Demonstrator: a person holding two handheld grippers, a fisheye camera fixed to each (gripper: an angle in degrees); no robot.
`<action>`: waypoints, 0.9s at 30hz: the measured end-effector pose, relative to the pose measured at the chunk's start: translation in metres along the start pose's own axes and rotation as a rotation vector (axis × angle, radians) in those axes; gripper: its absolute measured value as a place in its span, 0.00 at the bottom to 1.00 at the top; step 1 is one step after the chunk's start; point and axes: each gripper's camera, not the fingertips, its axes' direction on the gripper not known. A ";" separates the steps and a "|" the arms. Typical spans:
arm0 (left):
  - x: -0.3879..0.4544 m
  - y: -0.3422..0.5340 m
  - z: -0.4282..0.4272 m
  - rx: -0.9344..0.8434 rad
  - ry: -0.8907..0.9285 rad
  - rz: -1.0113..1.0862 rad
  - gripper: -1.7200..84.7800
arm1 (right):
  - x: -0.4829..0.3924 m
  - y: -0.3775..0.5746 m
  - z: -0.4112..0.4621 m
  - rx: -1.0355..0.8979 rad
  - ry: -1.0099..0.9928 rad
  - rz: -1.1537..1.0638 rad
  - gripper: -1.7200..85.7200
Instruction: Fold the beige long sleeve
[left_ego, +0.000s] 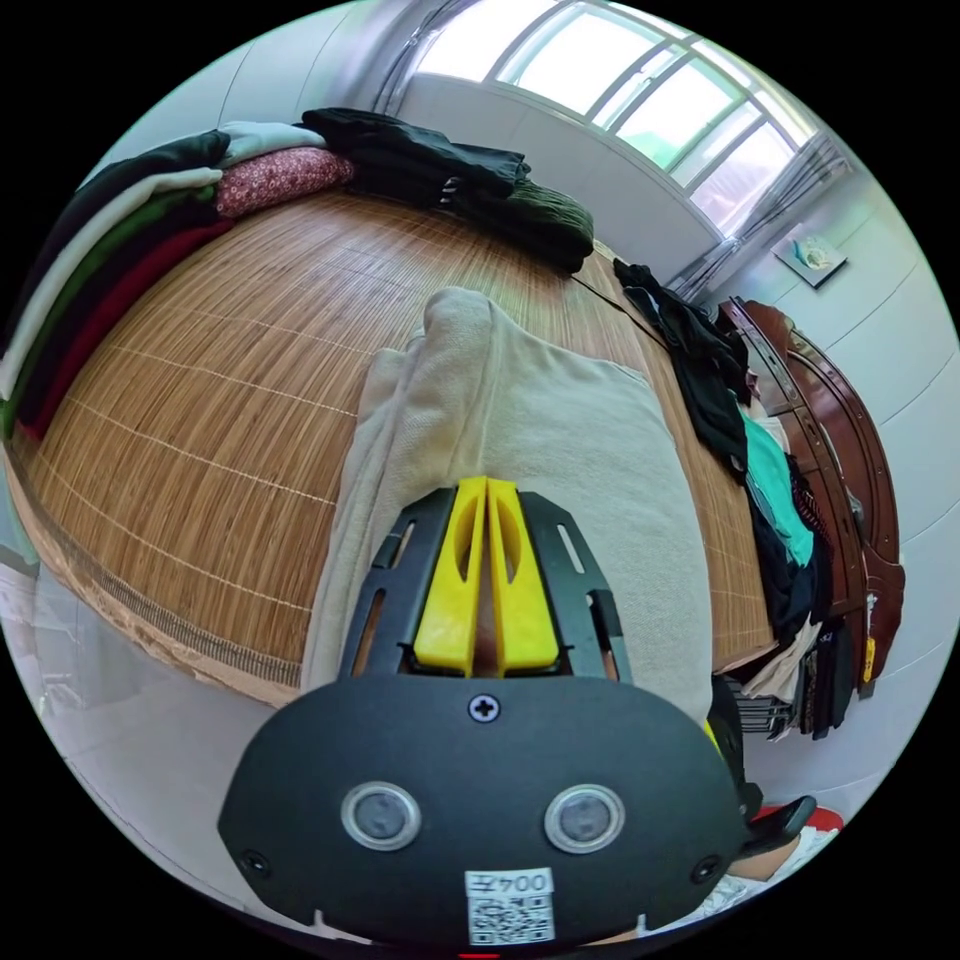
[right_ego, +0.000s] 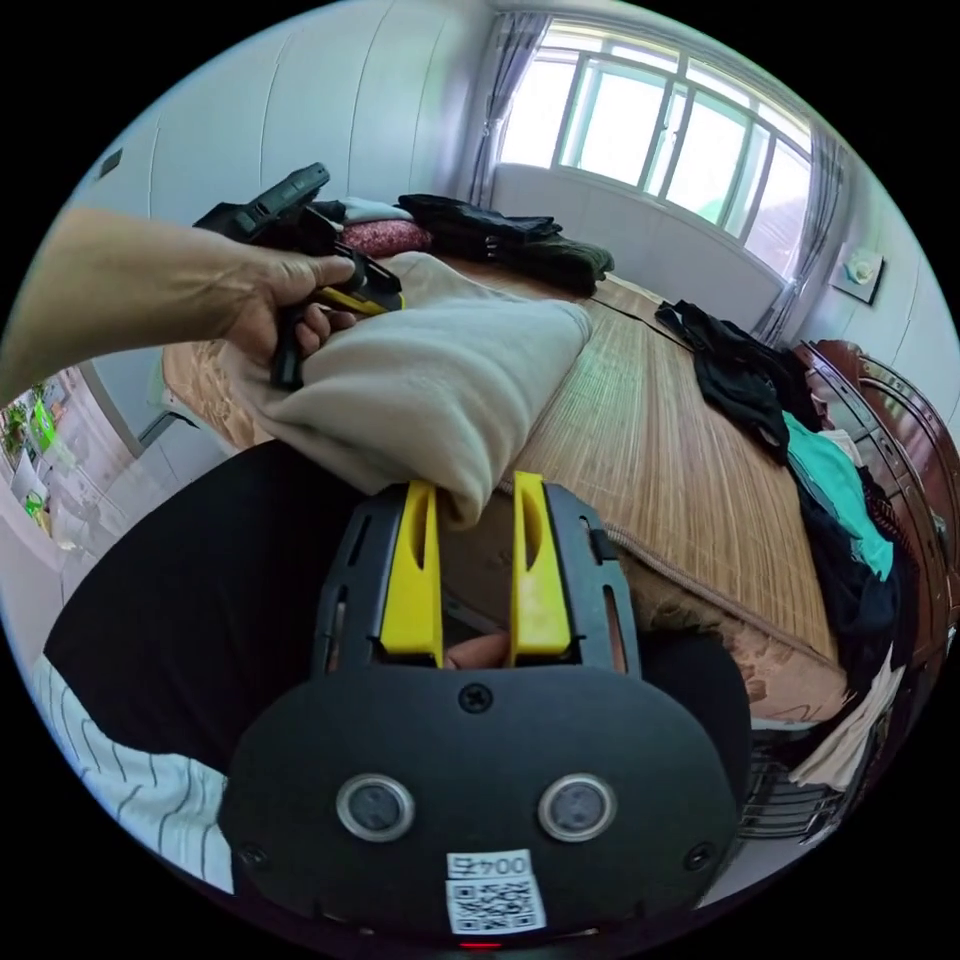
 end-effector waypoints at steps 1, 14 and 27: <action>-0.007 -0.003 -0.001 -0.001 -0.010 0.002 0.02 | 0.003 -0.003 -0.001 0.013 -0.011 -0.014 0.13; -0.128 -0.051 -0.039 -0.039 0.007 -0.083 0.02 | 0.037 0.012 -0.020 0.047 -0.031 -0.045 0.12; -0.251 -0.088 -0.096 -0.179 0.210 -0.233 0.02 | 0.117 -0.016 -0.035 0.020 0.026 -0.018 0.06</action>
